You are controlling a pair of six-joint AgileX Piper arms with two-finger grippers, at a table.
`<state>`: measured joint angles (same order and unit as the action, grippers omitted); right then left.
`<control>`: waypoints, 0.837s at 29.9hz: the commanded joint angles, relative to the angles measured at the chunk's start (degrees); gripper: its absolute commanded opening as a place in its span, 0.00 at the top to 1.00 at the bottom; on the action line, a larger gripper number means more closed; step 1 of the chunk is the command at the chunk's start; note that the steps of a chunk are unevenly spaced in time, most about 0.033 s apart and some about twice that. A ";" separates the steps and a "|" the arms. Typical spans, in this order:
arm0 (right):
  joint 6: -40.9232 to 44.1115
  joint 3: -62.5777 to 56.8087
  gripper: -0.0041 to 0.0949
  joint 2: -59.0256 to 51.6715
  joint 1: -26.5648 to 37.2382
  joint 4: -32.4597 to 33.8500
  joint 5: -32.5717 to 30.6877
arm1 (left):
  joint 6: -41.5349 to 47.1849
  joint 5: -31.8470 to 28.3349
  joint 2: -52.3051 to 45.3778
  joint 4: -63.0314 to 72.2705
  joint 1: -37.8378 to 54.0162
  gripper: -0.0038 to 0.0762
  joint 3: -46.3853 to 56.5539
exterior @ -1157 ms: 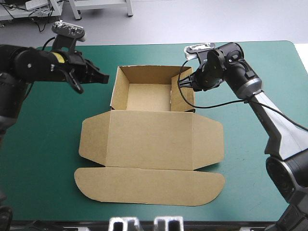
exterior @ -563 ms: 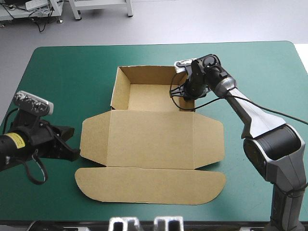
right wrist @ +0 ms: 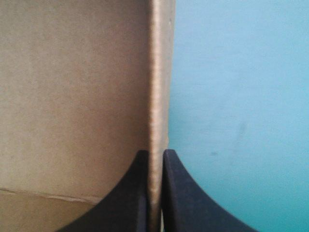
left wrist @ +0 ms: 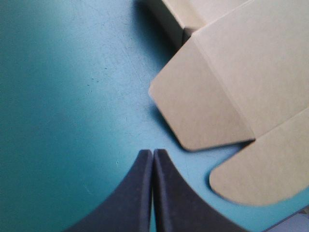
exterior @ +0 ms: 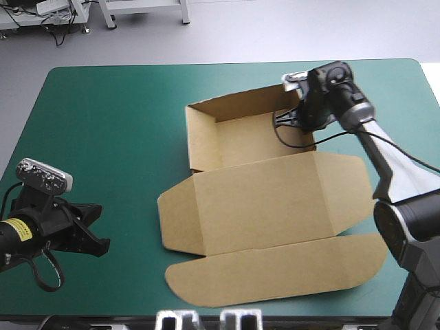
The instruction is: Fold the box
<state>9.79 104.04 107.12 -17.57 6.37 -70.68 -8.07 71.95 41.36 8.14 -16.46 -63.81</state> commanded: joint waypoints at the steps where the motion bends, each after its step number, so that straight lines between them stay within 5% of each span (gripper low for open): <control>1: -1.76 1.62 0.98 -7.19 7.03 1.58 -0.88 | -0.16 1.96 -0.03 -0.87 -0.36 0.96 -0.40; 14: -13.00 -6.24 0.98 -8.92 34.05 1.45 1.97 | -0.05 1.96 -0.03 -3.81 -0.36 0.96 -0.27; 21: -21.67 -9.35 0.95 -4.78 35.78 1.81 3.07 | -0.05 1.75 -0.03 -3.66 -0.36 0.96 -0.27; 25: -21.78 -9.35 0.78 -1.60 35.78 1.81 0.02 | -0.05 1.88 -0.03 -3.66 -0.36 0.96 -0.27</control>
<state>-9.83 93.63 106.38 18.06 7.28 -68.31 -8.07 71.95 41.36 3.81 -16.46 -62.65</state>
